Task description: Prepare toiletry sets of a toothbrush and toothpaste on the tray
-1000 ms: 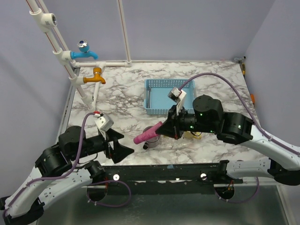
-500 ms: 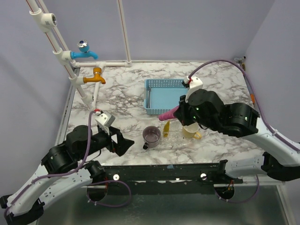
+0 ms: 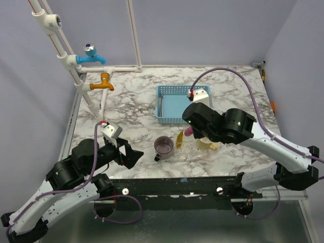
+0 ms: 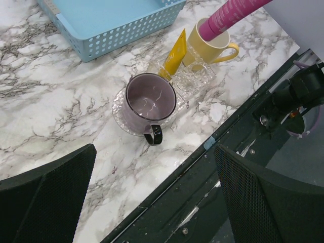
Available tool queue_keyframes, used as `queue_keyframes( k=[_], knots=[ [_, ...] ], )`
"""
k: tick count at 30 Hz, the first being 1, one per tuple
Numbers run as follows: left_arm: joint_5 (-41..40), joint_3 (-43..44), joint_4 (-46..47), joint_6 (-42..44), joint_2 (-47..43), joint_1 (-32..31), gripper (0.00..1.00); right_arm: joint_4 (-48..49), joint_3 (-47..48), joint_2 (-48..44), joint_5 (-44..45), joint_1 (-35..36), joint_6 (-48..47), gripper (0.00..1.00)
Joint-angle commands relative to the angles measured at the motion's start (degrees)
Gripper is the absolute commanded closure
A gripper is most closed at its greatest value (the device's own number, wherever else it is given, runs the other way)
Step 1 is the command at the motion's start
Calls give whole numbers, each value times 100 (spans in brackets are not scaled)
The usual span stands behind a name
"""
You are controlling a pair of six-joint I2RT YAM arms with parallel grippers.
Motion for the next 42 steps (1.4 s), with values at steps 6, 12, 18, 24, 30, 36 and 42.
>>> queue_keyframes(
  k=[6, 12, 18, 24, 30, 36, 42],
  knots=[
    [-113, -83, 117, -84, -149, 26, 1, 247, -584, 15, -201, -378, -139, 100],
    [-172, -100, 109, -102, -167, 28, 1, 663, -864, 124, -582, -693, -467, 100],
    [-170, -113, 120, -119, -157, 28, 1, 1065, -1110, 186, -958, -1110, -743, 100],
    [-222, -109, 108, -80, -67, 25, 1, 1285, -1208, 313, -1215, -1253, -865, 100],
    [-236, -109, 107, -51, -21, 24, 1, 1332, -1248, 364, -1350, -1289, -913, 100],
    [-245, -109, 108, -31, 6, 24, 1, 1346, -1337, 345, -1442, -1289, -946, 100],
    [-253, -107, 108, -31, 18, 27, 1, 1415, -1487, 324, -1426, -1287, -941, 100]
  ],
)
